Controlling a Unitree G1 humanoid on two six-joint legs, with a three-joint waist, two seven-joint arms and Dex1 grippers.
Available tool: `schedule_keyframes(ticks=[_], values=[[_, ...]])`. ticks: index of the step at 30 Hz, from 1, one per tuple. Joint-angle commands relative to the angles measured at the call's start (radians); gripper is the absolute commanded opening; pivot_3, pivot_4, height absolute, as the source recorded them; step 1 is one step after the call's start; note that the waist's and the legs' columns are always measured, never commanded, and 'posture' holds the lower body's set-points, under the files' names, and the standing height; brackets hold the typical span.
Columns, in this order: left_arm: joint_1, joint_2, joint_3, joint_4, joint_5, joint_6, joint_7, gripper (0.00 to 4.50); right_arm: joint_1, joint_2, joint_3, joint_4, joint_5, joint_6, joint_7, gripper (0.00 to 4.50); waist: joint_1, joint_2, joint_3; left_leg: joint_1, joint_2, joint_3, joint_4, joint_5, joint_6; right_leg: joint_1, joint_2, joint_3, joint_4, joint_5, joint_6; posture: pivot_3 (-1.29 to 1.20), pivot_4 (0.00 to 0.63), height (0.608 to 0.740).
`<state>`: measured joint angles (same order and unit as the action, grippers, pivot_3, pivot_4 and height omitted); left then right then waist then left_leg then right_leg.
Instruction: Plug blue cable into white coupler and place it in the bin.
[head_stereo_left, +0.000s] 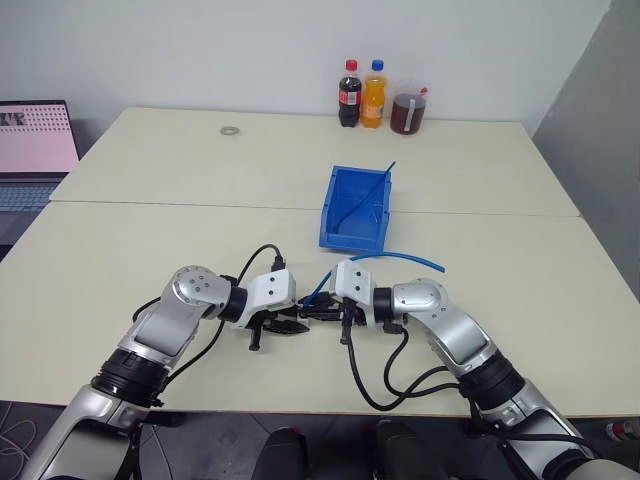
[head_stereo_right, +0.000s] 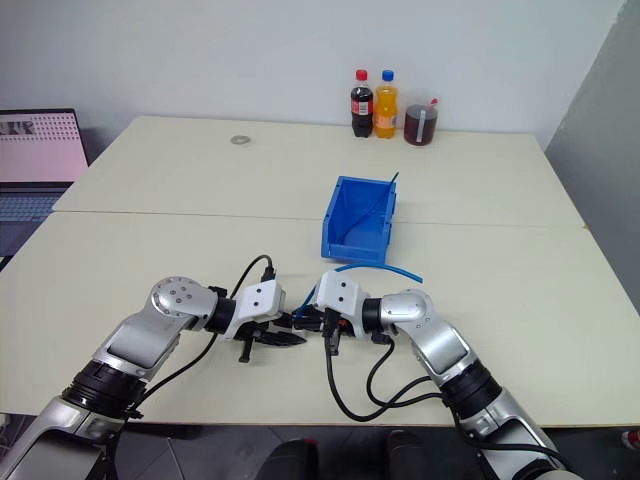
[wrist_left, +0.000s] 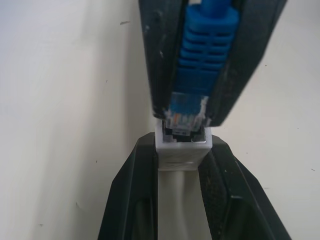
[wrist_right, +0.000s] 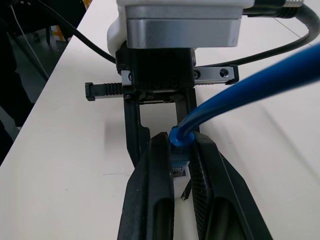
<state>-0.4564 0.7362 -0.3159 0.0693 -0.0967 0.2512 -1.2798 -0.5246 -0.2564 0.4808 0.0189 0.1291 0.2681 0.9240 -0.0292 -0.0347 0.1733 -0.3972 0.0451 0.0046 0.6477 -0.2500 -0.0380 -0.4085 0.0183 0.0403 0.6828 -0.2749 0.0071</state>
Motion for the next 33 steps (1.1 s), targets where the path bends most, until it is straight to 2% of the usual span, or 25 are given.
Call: schedule_keyframes(ticks=[1,19,33], values=[[0.001,-0.008,-0.010,0.018,0.013,0.004,-0.001,0.78,-0.004,0.001,0.027,0.000,-0.029,-0.014,0.017,0.17,0.000,0.000,-0.001,0.000,0.000,0.000,0.000,0.000,0.000,0.000,0.000,0.000,0.000,0.000,0.000,0.00,0.150,0.740],[0.006,-0.016,-0.012,0.009,0.019,0.003,0.004,0.78,-0.047,-0.012,0.090,0.029,-0.050,0.049,0.144,0.17,0.001,0.001,-0.002,0.002,0.000,0.000,0.000,0.000,0.000,0.003,-0.001,0.000,0.000,0.000,0.000,0.00,0.150,0.740],[0.027,-0.011,-0.007,-0.019,0.021,0.012,0.007,0.78,-0.053,0.022,0.126,0.100,-0.054,0.080,0.197,0.17,0.000,0.004,-0.007,0.003,0.000,0.000,0.000,0.000,0.000,0.003,-0.001,0.001,0.000,0.000,0.000,0.00,0.150,0.740]])
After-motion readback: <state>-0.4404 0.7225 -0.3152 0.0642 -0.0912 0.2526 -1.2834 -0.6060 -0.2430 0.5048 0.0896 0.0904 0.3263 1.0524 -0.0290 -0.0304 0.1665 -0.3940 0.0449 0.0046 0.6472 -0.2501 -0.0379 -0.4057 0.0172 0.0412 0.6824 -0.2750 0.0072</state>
